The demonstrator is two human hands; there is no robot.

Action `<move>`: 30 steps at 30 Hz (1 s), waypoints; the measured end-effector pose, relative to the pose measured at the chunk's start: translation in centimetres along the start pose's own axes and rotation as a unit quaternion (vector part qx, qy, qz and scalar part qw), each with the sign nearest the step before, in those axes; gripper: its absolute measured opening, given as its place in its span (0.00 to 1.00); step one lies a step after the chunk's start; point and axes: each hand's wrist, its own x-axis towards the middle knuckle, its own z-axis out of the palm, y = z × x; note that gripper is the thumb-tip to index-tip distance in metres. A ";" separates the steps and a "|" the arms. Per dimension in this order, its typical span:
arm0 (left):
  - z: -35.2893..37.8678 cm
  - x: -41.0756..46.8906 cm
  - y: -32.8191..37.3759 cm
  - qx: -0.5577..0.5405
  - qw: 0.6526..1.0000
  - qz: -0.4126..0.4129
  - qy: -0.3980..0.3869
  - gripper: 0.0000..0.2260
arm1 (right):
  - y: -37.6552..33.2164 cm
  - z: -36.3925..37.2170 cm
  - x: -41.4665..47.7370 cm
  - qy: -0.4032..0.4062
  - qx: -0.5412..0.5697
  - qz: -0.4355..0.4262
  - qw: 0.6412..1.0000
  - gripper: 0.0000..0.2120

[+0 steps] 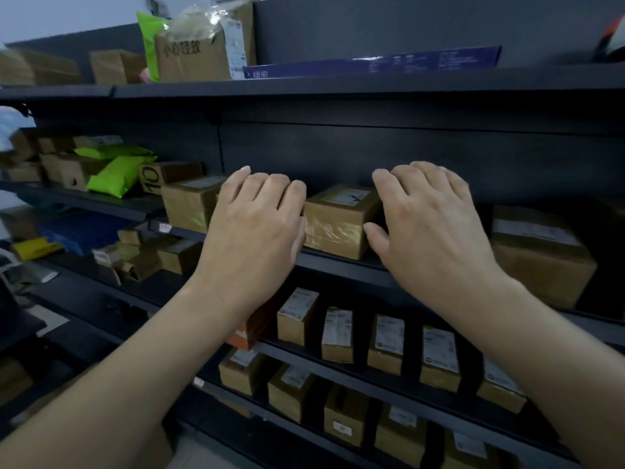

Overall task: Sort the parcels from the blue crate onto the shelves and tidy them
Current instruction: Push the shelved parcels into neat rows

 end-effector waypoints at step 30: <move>15.2 -1.7 -20.3 -0.022 0.998 -0.060 -0.025 0.15 | -15.2 14.1 12.5 -0.080 0.003 -0.031 0.996 0.28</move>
